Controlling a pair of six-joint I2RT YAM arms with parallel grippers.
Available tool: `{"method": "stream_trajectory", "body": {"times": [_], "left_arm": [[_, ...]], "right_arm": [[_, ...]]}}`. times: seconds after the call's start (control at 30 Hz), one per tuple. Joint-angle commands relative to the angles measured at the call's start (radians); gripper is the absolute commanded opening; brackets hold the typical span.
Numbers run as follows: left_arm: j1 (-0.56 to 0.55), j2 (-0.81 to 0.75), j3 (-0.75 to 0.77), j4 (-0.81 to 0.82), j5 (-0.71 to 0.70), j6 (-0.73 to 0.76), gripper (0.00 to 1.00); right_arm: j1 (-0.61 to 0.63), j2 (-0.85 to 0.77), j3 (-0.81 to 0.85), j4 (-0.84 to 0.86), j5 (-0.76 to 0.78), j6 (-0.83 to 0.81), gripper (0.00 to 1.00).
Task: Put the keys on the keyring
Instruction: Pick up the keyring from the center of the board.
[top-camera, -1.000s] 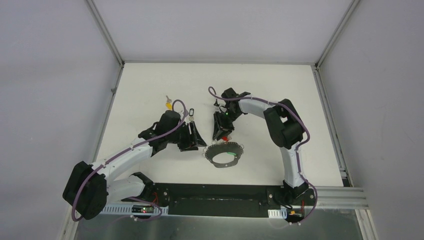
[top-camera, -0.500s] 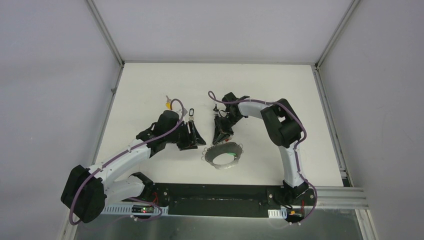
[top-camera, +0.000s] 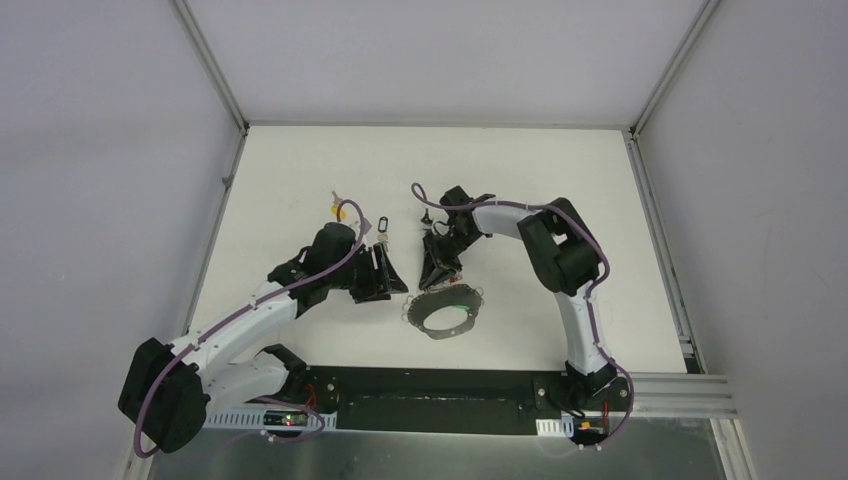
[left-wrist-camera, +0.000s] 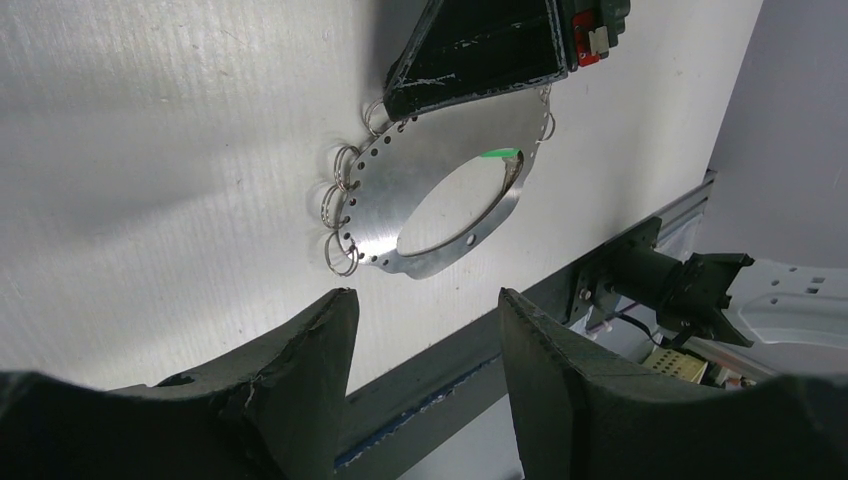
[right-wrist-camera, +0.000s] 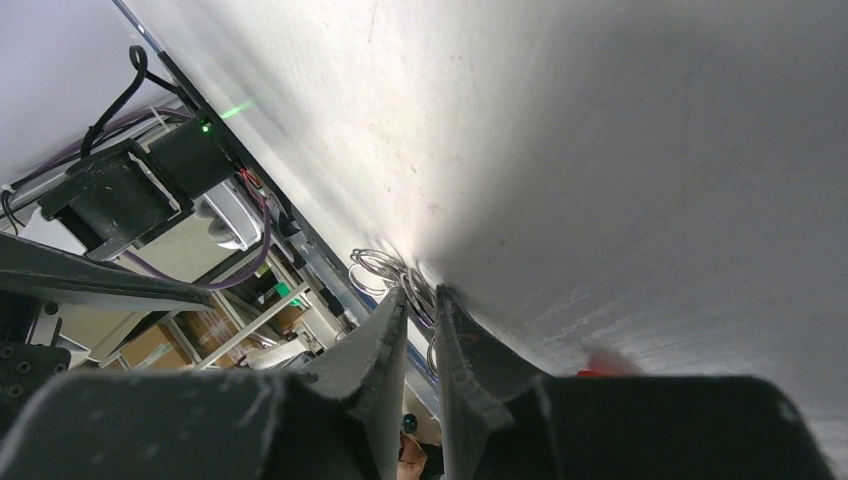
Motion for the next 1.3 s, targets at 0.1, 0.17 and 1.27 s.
{"method": "stream_trajectory", "body": {"times": [0.1, 0.17, 1.27], "left_arm": [[0.007, -0.036, 0.035, -0.022, -0.033, 0.037, 0.56], [0.008, -0.042, 0.041, -0.030, -0.036, 0.045, 0.56], [0.008, -0.195, 0.146, 0.063, 0.055, 0.412, 0.57]], "right_arm": [[0.020, 0.019, 0.016, 0.032, 0.012, -0.016, 0.11], [0.020, 0.011, 0.020, 0.032, 0.011, -0.020, 0.01], [0.022, -0.586, -0.137, 0.119, 0.215, -0.126, 0.00]]}}
